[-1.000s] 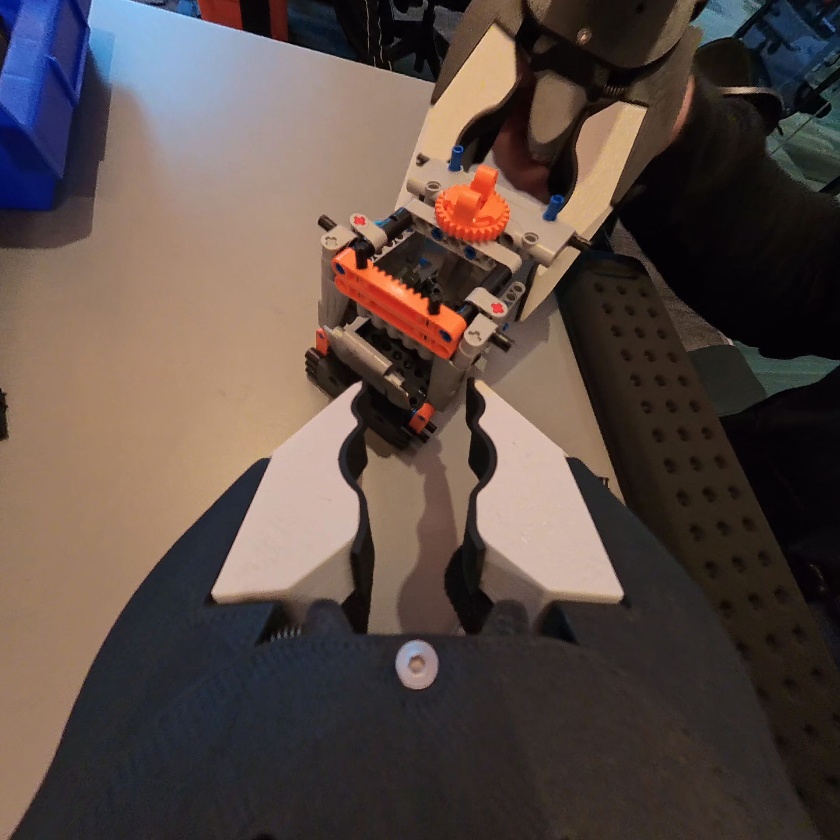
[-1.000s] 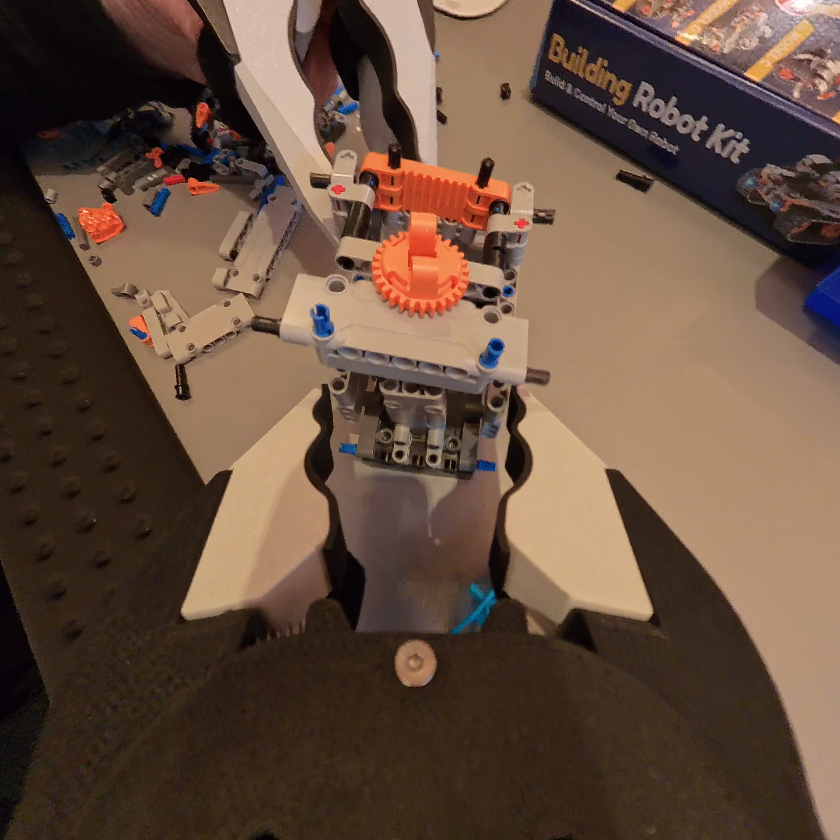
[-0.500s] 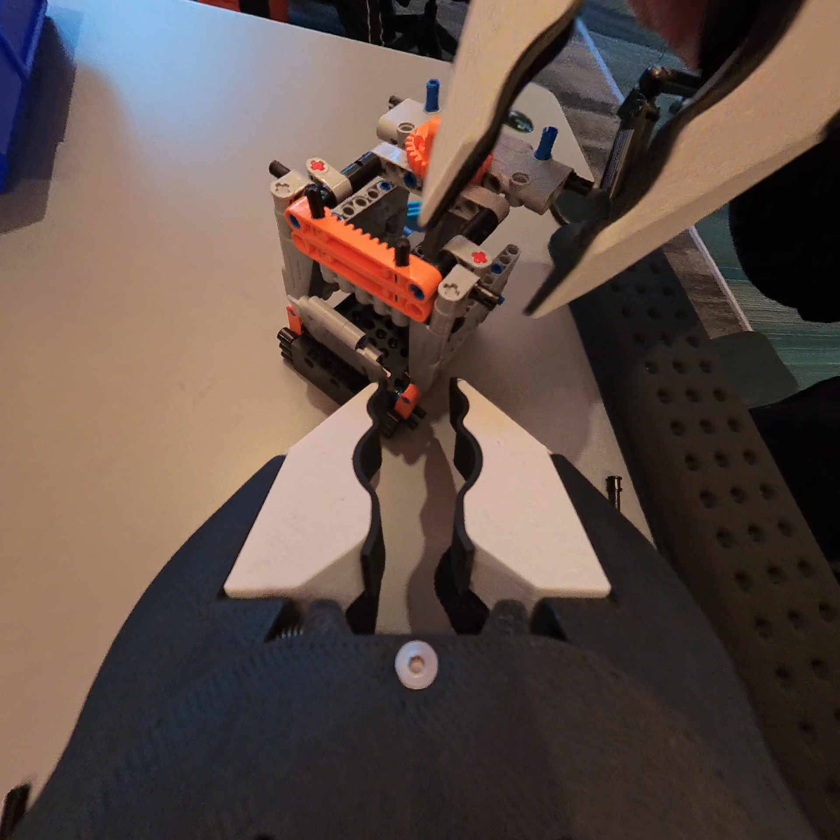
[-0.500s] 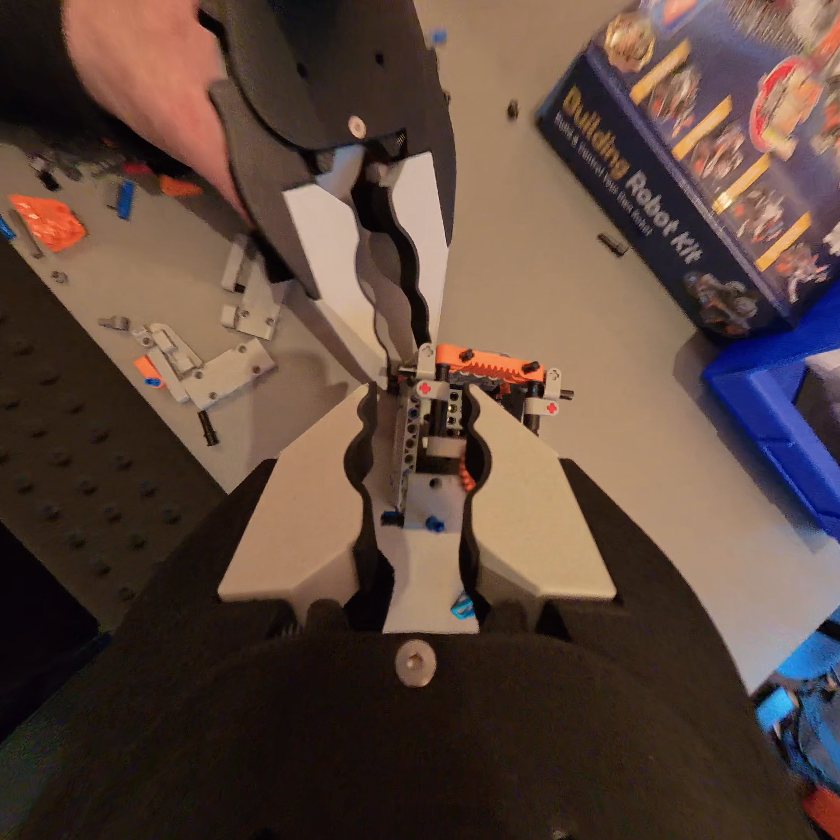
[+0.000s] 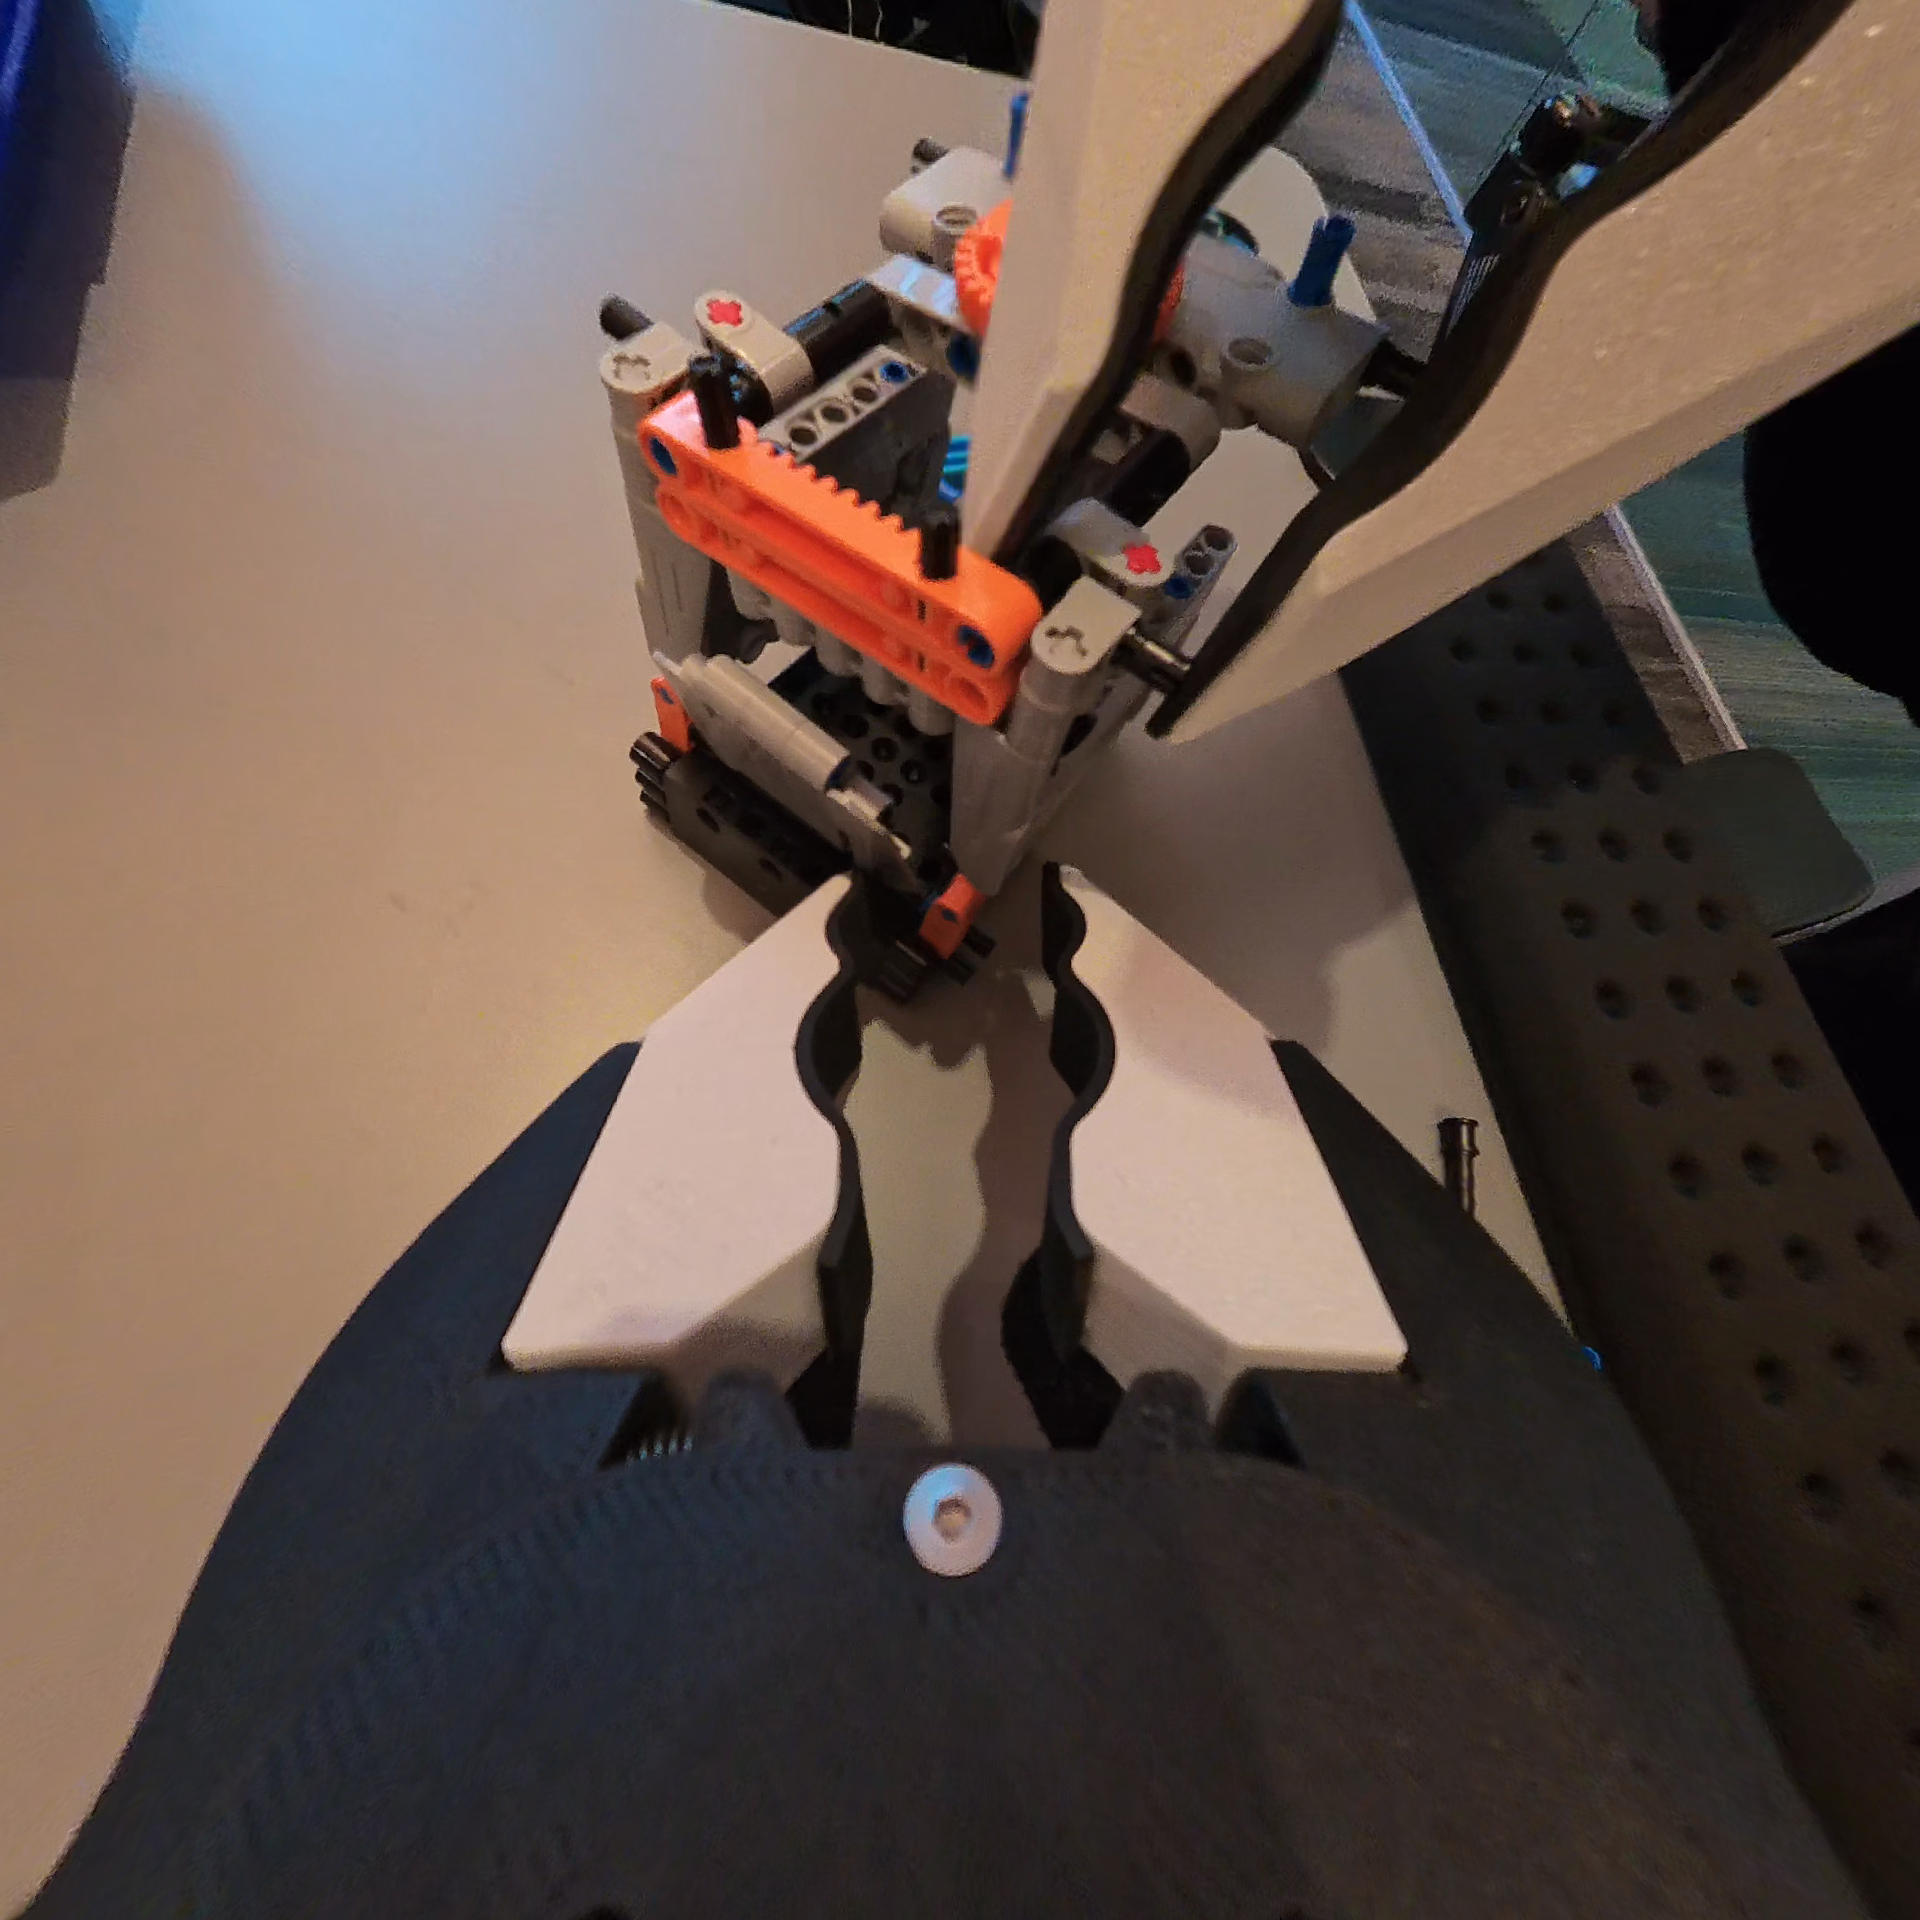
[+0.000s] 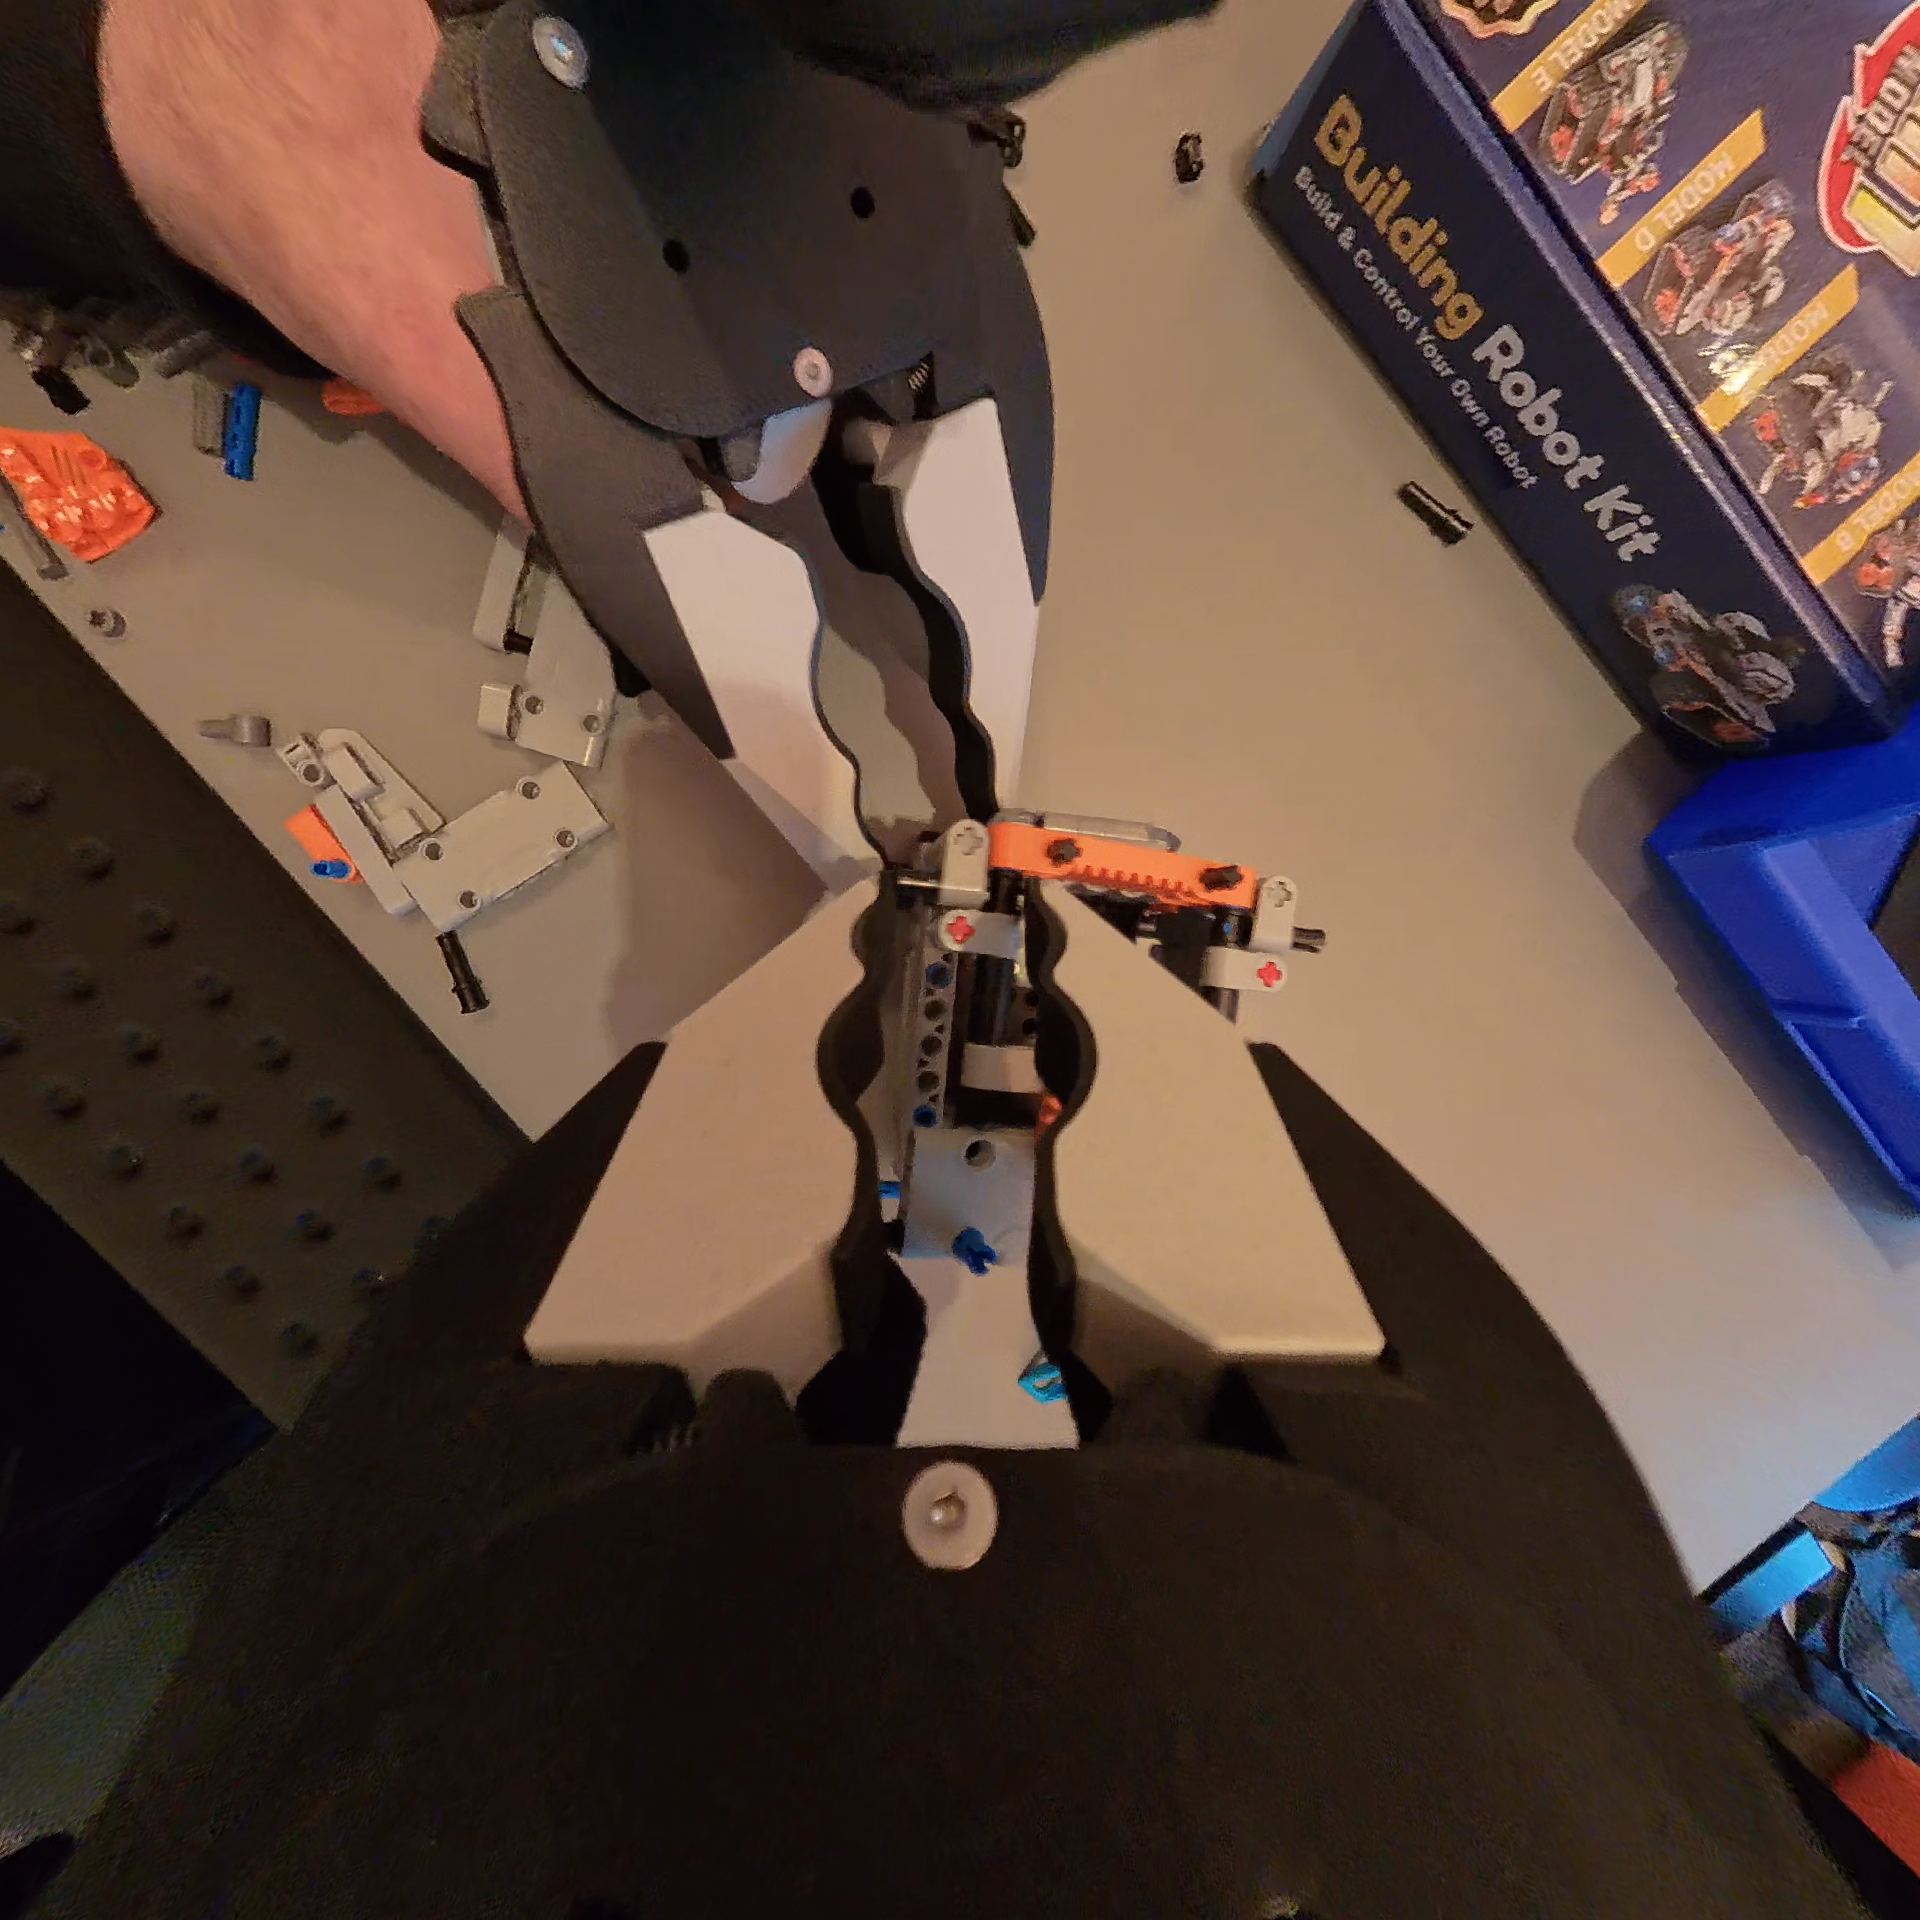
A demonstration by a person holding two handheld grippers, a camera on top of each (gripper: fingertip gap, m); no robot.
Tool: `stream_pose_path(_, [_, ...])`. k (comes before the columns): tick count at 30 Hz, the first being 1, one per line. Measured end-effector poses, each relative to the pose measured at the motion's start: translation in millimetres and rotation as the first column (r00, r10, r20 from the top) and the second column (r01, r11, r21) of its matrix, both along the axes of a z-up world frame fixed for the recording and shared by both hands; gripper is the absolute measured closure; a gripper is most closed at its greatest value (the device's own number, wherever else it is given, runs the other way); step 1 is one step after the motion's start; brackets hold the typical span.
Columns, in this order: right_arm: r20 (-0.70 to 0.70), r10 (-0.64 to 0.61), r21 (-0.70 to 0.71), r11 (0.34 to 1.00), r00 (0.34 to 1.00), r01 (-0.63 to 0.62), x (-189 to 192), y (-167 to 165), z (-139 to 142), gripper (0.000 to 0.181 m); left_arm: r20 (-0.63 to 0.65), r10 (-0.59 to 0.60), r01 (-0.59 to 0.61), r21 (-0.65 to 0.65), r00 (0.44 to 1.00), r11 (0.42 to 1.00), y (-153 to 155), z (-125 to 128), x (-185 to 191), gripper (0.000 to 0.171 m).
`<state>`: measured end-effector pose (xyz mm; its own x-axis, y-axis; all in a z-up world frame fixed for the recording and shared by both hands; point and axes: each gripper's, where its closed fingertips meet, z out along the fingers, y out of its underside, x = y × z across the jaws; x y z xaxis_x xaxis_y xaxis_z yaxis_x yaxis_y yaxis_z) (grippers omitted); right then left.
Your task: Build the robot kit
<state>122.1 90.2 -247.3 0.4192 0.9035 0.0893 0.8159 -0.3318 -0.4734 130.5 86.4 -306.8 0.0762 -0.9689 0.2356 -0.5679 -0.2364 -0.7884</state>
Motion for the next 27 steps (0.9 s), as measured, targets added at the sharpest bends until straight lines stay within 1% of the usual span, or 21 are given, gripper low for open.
stream_pose_path(6, [0.018, 0.008, -0.002, 1.0, 1.0, -0.008, 4, 1, 0, 0.16, -0.012, 0.018, -0.018, -0.001, 1.0, 1.0, 3, -3, 4, 0.141])
stream_pose_path(12, [0.009, -0.022, -0.011, 1.0, 1.0, 0.022, 7, 4, 0, 0.16, -0.026, 0.048, -0.047, 0.028, 0.999, 0.999, -3, -2, 7, 0.13])
stream_pose_path(14, [0.043, -0.013, 0.013, 1.0, 0.999, 0.013, 9, 5, -1, 0.16, -0.039, 0.062, -0.06, 0.054, 0.997, 0.997, 0, -3, 7, 0.131])
stream_pose_path(17, [0.05, -0.001, 0.012, 1.0, 0.999, 0.0, 9, 5, -1, 0.16, -0.022, 0.075, -0.074, 0.038, 0.997, 0.997, 4, -3, 8, 0.138])
stream_pose_path(22, [0.042, -0.002, 0.002, 1.0, 0.999, 0.002, 11, 7, -1, 0.161, -0.018, 0.071, -0.07, 0.03, 0.997, 0.997, 6, -4, 10, 0.143])
stream_pose_path(27, [0.045, -0.01, 0.012, 1.0, 0.999, 0.01, 13, 10, -2, 0.161, -0.018, 0.073, -0.072, 0.033, 0.997, 0.997, 6, -4, 13, 0.143])
